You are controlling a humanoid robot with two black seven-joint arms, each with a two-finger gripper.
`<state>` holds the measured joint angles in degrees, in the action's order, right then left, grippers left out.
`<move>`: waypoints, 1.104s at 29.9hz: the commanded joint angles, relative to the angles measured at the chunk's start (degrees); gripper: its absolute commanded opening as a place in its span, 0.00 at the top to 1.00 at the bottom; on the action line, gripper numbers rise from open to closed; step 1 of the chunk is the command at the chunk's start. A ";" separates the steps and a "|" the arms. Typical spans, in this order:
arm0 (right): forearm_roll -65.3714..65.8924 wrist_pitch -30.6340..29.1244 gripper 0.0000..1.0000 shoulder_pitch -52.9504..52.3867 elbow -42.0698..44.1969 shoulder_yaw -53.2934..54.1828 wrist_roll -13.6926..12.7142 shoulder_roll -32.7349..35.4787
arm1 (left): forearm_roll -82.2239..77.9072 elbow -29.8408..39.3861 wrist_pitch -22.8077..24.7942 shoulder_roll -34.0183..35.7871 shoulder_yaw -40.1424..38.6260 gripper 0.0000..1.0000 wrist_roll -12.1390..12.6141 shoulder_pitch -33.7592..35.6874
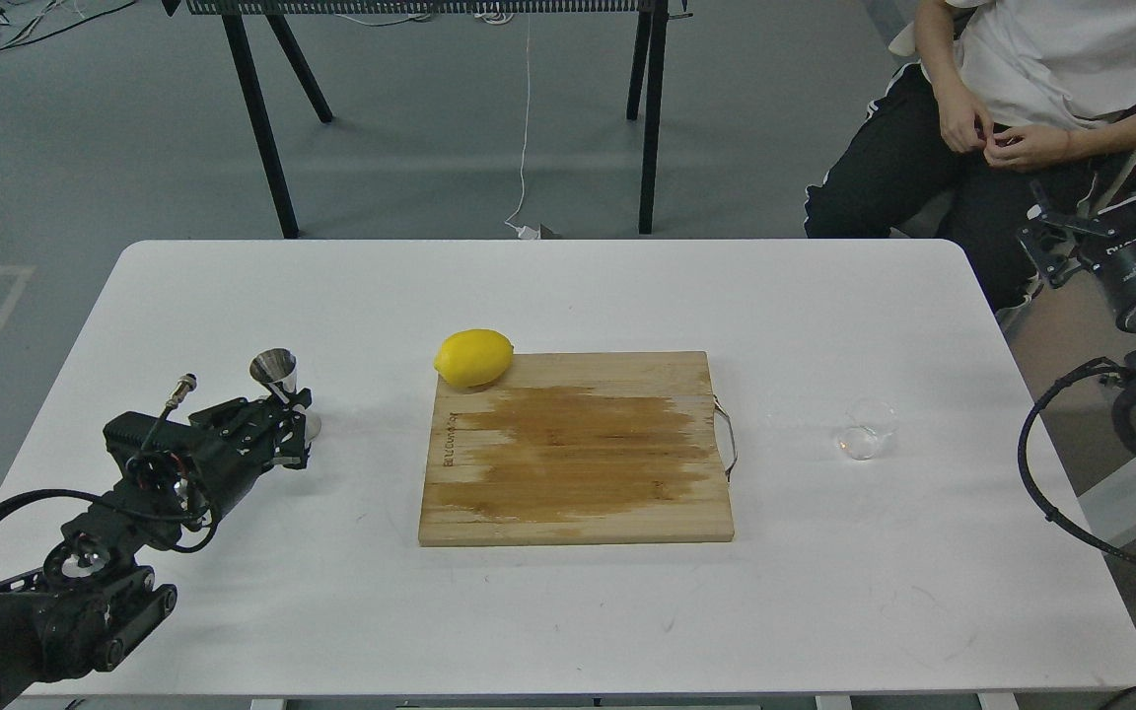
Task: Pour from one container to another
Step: 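Lift the jigger and carry it over the cutting board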
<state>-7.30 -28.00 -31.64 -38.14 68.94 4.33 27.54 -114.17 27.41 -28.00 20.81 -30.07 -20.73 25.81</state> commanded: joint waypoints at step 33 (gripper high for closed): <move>-0.17 0.00 0.00 2.63 -0.27 1.28 0.15 2.78 | -10.83 28.13 3.13 4.70 0.97 0.93 0.70 12.86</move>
<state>-7.51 -28.00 -29.09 -38.42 70.20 4.49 29.60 -123.62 54.91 -25.04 27.68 -30.10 -20.08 36.89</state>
